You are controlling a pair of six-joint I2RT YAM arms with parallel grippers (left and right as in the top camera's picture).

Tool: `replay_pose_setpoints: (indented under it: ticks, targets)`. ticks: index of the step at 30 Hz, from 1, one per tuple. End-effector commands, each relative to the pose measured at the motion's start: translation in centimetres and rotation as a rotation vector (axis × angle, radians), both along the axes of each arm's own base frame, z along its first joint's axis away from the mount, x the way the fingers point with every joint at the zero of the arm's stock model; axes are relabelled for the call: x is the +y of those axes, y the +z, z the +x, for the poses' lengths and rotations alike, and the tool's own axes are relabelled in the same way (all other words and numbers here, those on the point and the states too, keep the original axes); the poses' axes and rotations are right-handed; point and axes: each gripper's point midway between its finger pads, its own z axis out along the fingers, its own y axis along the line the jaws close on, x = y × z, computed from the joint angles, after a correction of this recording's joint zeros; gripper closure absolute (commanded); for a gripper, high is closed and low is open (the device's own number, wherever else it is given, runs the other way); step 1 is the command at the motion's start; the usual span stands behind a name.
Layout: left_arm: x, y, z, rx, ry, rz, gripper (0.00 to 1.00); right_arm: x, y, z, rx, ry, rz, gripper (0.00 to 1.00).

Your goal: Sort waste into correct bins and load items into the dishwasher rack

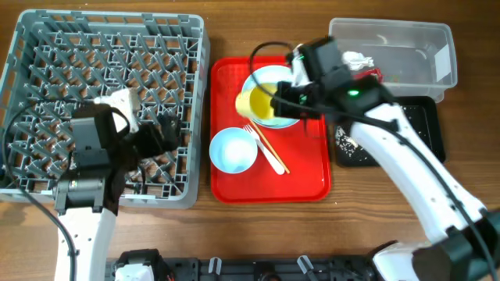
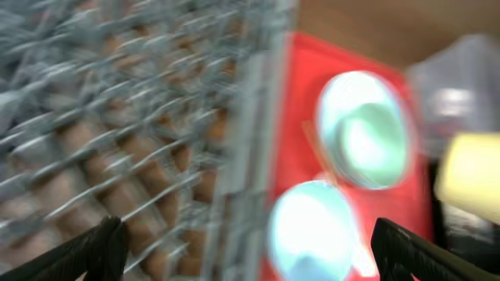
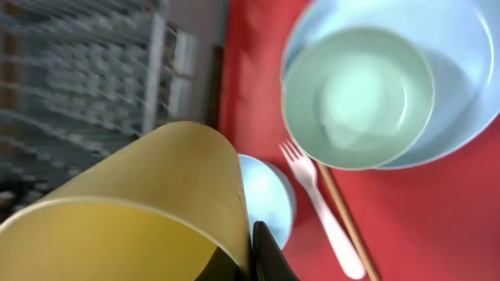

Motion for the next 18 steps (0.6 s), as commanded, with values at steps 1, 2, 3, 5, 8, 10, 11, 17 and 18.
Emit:
replay_pose_setpoints:
  ticks: [1, 2, 3, 5, 8, 10, 11, 17, 18]
  targets:
    - [-5.8, 3.2, 0.4, -0.082, -0.275, -0.257, 0.00, 1.7, 1.4, -1.1, 0.039, 0.123, 0.149, 0.96]
    - [-6.7, 3.7, 0.6, -0.102, -0.333, -0.304, 0.00, 2.4, 2.0, -1.6, 0.057, 0.162, 0.212, 0.96]
    - [-7.5, 4.3, 0.6, -0.119, -0.387, -0.348, 0.00, 3.1, 2.7, -2.0, 0.066, 0.197, 0.263, 0.96]
    - [-9.1, 5.6, 0.5, -0.162, -0.511, -0.440, 0.00, 4.6, 4.6, -3.0, 0.071, 0.286, 0.384, 0.96]
    - [-10.8, 7.7, -0.4, -0.231, -0.694, -0.554, 0.00, 5.7, 6.4, -3.9, 0.062, 0.371, 0.487, 0.96]
    - [-11.4, 8.9, -1.2, -0.276, -0.804, -0.608, 0.00, 6.0, 7.0, -4.2, 0.064, 0.397, 0.519, 0.96]
    - [-11.5, 9.3, -1.5, -0.293, -0.837, -0.620, 0.00, 6.0, 7.1, -4.3, 0.064, 0.400, 0.523, 0.96]
    - [-12.0, 11.2, -3.0, -0.385, -0.985, -0.643, 0.00, 6.6, 8.7, -5.5, 0.078, 0.481, 0.613, 0.96]
    - [-12.1, 11.5, -3.4, -0.401, -1.020, -0.647, 0.01, 6.7, 8.8, -5.6, 0.078, 0.490, 0.622, 0.96]
